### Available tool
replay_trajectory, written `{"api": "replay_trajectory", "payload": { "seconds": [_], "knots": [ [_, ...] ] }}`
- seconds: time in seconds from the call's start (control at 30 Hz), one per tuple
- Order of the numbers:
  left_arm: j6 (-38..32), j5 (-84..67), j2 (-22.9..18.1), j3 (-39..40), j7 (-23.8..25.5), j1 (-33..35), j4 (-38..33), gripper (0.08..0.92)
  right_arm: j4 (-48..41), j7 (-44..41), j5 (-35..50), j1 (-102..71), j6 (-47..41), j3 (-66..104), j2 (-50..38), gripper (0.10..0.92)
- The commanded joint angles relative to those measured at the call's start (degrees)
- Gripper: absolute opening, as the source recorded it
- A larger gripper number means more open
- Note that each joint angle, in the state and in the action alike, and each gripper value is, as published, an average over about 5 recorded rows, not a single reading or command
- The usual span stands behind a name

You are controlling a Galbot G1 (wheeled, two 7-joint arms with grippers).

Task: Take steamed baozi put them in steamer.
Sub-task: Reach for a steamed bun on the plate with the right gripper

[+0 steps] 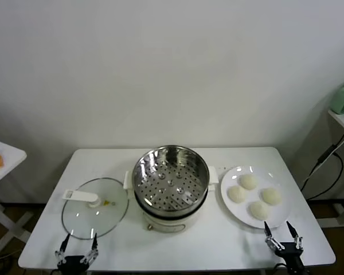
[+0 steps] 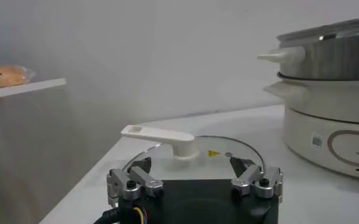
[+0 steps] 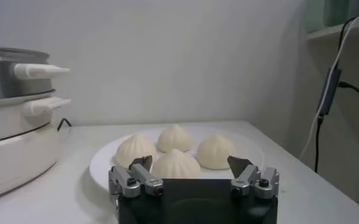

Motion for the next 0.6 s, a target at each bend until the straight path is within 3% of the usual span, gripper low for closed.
{"api": "replay_trajectory", "payload": {
  "seconds": [0.03, 0.2, 0.37, 0.6],
  "knots": [
    [0.0, 0.9, 0.1, 0.1, 0.2, 0.2, 0.0, 0.823, 7.3, 3.1, -0.7, 1.3, -10.3, 2.0, -1.0, 0.823],
    [-0.1, 1.6, 0.2, 0.2, 0.1, 0.0, 0.5, 0.823, 12.0, 4.6, -1.9, 7.8, -23.0, 2.2, -5.7, 0.823],
    [-0.7, 2.3, 0.3, 0.5, 0.2, -0.5, 1.1, 0.823, 9.5, 4.0, -3.0, 20.5, -35.0, -1.7, -11.8, 0.823],
    [-1.3, 2.6, 0.5, 0.5, 0.5, -0.7, 1.2, 0.823, 5.3, -8.8, -10.6, 32.7, -46.8, -9.0, -22.8, 0.823]
  ]
}}
